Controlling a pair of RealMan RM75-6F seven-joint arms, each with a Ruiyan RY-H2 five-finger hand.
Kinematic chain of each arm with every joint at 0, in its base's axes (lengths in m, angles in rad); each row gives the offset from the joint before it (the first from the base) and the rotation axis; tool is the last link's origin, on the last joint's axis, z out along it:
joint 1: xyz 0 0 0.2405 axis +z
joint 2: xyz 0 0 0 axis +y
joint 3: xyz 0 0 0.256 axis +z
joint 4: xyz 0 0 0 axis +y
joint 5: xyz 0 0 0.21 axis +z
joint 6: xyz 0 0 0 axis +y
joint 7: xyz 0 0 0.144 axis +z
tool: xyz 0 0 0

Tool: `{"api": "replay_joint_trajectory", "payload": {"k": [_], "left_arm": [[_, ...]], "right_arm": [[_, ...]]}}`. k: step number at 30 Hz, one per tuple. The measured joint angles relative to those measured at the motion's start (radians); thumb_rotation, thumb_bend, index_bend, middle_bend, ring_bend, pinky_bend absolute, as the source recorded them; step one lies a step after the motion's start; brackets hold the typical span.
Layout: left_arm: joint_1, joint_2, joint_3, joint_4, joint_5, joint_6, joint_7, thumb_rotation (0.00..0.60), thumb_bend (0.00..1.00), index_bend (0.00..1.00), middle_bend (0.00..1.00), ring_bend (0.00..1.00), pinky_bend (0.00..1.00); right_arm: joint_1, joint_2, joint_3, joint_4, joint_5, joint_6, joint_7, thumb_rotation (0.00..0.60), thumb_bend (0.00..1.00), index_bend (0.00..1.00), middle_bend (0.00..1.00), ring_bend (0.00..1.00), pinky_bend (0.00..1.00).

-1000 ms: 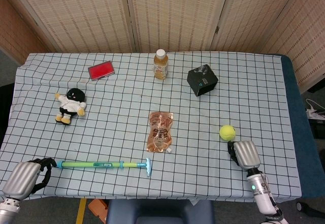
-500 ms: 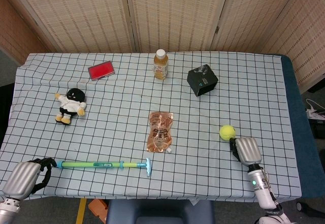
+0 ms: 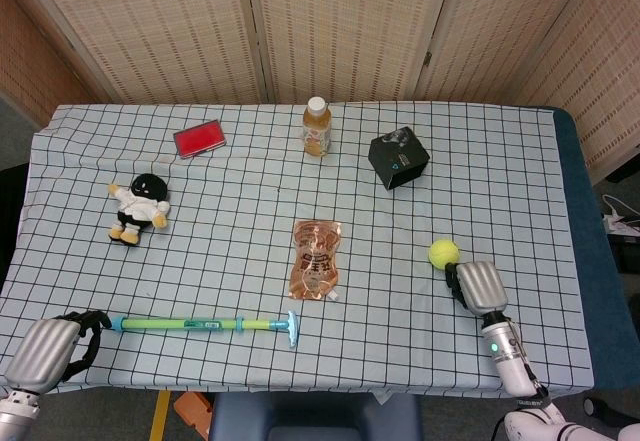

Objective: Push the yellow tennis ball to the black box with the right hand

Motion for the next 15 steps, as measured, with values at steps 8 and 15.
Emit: {"api": "replay_joint_trajectory", "payload": {"k": [8,15], "left_arm": [[0.000,0.000,0.001,0.000,0.003,0.001,0.000,0.600,0.58,0.44,0.50,0.50,0.61],[0.000,0.000,0.001,0.000,0.003,0.001,-0.002,0.600,0.58,0.44,0.50,0.50,0.61]], "right_arm": [[0.026,-0.025,0.010,0.049,-0.005,-0.008,0.035,0.600,1.00,0.99,0.93,0.77,1.00],[0.052,-0.052,0.024,0.096,-0.006,-0.018,0.066,0.600,1.00,0.99,0.93,0.77,1.00]]}}
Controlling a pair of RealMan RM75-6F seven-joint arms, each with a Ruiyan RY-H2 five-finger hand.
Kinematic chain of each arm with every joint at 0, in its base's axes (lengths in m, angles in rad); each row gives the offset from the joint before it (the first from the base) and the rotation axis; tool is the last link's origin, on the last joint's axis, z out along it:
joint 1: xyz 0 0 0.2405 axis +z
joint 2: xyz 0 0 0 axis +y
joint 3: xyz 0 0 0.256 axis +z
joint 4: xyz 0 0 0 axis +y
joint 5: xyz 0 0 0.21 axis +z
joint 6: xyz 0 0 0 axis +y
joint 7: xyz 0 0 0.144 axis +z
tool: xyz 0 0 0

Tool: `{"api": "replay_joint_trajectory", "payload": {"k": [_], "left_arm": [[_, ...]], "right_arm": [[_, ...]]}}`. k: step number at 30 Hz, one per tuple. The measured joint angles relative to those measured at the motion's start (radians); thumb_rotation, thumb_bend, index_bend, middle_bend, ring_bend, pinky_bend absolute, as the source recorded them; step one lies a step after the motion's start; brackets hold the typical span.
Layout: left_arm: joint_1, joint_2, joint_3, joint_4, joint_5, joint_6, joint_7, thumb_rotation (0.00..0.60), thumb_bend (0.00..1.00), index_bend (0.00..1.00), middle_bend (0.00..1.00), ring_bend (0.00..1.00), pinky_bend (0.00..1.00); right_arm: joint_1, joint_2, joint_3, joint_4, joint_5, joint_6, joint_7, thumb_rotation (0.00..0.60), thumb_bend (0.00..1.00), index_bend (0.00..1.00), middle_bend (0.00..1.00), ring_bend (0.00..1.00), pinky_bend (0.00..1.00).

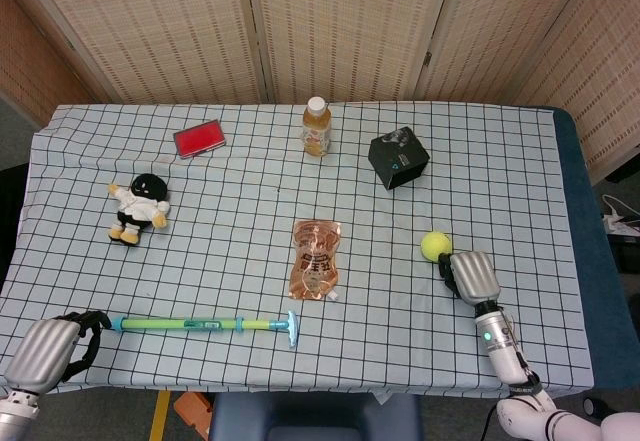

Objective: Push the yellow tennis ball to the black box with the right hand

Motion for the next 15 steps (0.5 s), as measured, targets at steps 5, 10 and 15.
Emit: {"api": "replay_joint_trajectory", "payload": {"k": [5,10,15], "left_arm": [[-0.001,0.000,-0.001,0.000,-0.002,-0.001,-0.002,0.600,0.58,0.44,0.50,0.50,0.61],[-0.002,0.000,-0.002,0.001,-0.004,-0.004,-0.004,0.600,0.58,0.44,0.50,0.50,0.61],[-0.002,0.001,-0.002,0.002,-0.004,-0.004,-0.005,0.600,0.58,0.44,0.50,0.50,0.61]], "right_arm": [[0.018,-0.023,0.010,0.038,0.004,-0.008,0.023,0.600,1.00,0.99,0.93,0.76,1.00],[0.032,-0.050,0.016,0.074,0.004,-0.011,0.050,0.600,1.00,0.99,0.93,0.76,1.00],[0.045,-0.074,0.023,0.108,0.006,-0.012,0.073,0.600,1.00,0.99,0.93,0.76,1.00]]}}
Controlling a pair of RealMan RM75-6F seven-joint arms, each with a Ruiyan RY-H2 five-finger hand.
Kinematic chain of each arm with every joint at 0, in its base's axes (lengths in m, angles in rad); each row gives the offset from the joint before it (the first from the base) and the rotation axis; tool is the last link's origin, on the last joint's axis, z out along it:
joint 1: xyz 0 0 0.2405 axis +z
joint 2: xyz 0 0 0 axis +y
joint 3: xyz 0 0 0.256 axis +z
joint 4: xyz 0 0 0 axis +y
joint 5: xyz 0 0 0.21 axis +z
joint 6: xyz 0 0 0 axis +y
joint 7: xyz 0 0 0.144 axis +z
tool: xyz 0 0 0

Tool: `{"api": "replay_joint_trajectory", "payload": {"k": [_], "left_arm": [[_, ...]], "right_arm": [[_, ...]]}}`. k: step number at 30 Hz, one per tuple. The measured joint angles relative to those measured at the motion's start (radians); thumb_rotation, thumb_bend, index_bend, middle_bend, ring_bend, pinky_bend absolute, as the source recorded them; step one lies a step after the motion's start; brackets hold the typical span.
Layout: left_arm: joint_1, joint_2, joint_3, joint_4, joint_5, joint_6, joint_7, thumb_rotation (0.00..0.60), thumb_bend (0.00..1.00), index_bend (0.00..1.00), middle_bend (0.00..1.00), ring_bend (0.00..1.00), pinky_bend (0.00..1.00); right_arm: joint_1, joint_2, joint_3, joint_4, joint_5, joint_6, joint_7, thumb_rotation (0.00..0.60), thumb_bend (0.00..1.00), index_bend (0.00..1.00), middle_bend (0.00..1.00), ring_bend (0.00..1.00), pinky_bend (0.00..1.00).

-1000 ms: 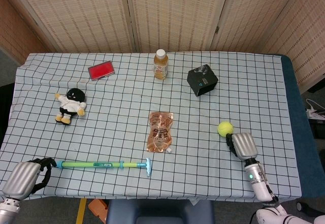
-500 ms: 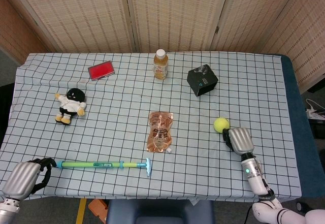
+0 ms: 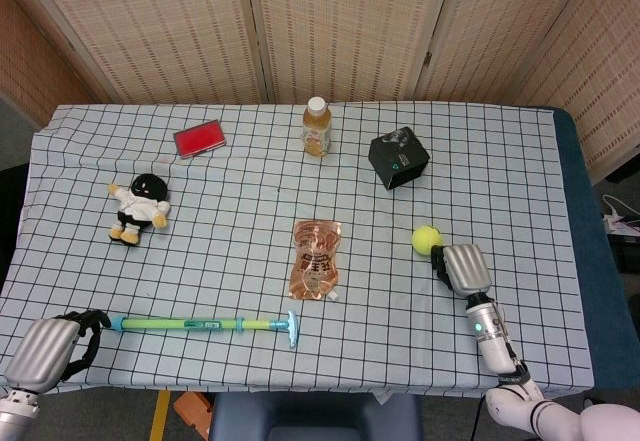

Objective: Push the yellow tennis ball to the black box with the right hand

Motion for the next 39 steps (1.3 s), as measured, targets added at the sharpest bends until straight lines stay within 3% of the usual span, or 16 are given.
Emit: {"api": "replay_joint_trajectory", "payload": {"k": [12,24,39], "left_arm": [[0.000,-0.001,0.000,0.000,0.000,-0.001,0.000,0.600,0.58,0.44,0.50,0.50,0.61],[0.000,0.001,0.000,0.000,0.003,0.002,-0.004,0.600,0.58,0.44,0.50,0.50,0.61],[0.000,0.002,0.003,0.000,0.009,0.003,-0.004,0.600,0.58,0.44,0.50,0.50,0.61]], "right_arm": [[0.025,-0.040,0.016,0.058,0.009,-0.003,0.033,0.600,1.00,0.99,0.93,0.76,1.00],[0.045,-0.062,0.004,0.041,-0.009,0.004,0.029,0.600,1.00,0.99,0.93,0.76,1.00],[0.091,-0.097,0.027,0.044,0.002,-0.015,0.000,0.600,1.00,0.99,0.93,0.76,1.00]]}}
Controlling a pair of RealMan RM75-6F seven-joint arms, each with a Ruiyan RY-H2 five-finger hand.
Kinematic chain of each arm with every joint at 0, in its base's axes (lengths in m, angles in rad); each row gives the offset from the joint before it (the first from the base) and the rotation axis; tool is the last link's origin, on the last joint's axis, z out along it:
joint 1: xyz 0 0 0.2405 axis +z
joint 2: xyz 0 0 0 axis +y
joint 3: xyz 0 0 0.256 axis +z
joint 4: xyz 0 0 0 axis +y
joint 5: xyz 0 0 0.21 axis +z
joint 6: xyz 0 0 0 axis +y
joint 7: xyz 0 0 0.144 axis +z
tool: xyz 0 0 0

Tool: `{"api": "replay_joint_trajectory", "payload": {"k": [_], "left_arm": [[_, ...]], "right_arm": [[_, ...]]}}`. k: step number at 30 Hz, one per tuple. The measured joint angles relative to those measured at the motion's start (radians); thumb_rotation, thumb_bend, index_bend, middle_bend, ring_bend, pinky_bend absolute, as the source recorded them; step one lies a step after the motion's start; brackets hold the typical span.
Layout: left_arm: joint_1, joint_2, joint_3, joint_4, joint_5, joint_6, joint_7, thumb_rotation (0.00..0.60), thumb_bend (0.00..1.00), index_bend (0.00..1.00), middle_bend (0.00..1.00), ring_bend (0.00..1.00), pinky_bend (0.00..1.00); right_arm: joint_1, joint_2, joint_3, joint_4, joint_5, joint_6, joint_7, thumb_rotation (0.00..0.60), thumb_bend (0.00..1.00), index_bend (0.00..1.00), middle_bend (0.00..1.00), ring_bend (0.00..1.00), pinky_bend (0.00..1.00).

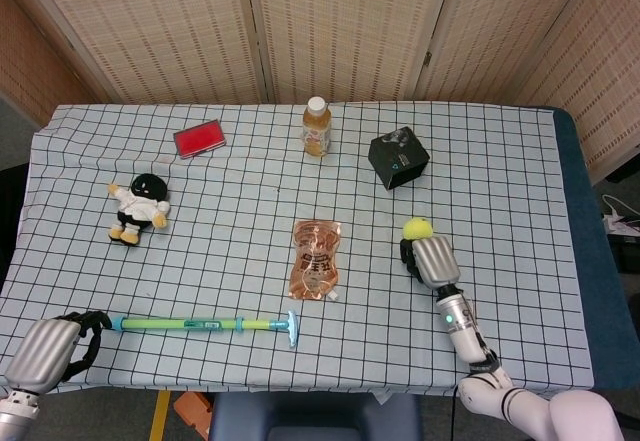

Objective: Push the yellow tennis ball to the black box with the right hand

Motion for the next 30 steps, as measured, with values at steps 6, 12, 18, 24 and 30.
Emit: {"api": "replay_joint_trajectory", "payload": {"k": [6,12,18,24,30], "left_arm": [[0.000,0.001,0.000,0.001,0.000,0.001,-0.004,0.600,0.58,0.44,0.50,0.50,0.61],[-0.001,0.001,0.000,0.001,-0.003,-0.004,-0.003,0.600,0.58,0.44,0.50,0.50,0.61],[-0.002,0.001,-0.001,0.001,-0.008,-0.007,-0.003,0.600,0.58,0.44,0.50,0.50,0.61],[-0.003,0.000,-0.002,0.002,-0.012,-0.010,-0.003,0.600,0.58,0.44,0.50,0.50,0.61],[-0.003,-0.001,-0.002,0.001,-0.012,-0.011,0.000,0.600,0.58,0.44,0.50,0.50,0.61]], "right_arm": [[0.019,-0.025,0.014,0.054,0.016,-0.021,0.004,0.600,1.00,0.99,0.93,0.76,1.00],[0.043,-0.049,0.029,0.123,0.028,-0.037,0.023,0.600,1.00,0.99,0.93,0.76,1.00],[0.071,-0.070,0.043,0.201,0.038,-0.063,0.047,0.600,1.00,0.99,0.93,0.76,1.00],[0.083,-0.066,0.034,0.244,0.039,-0.096,0.052,0.600,1.00,0.99,0.93,0.76,1.00],[0.090,-0.046,0.025,0.259,0.039,-0.132,0.060,0.600,1.00,0.99,0.93,0.76,1.00]]}}
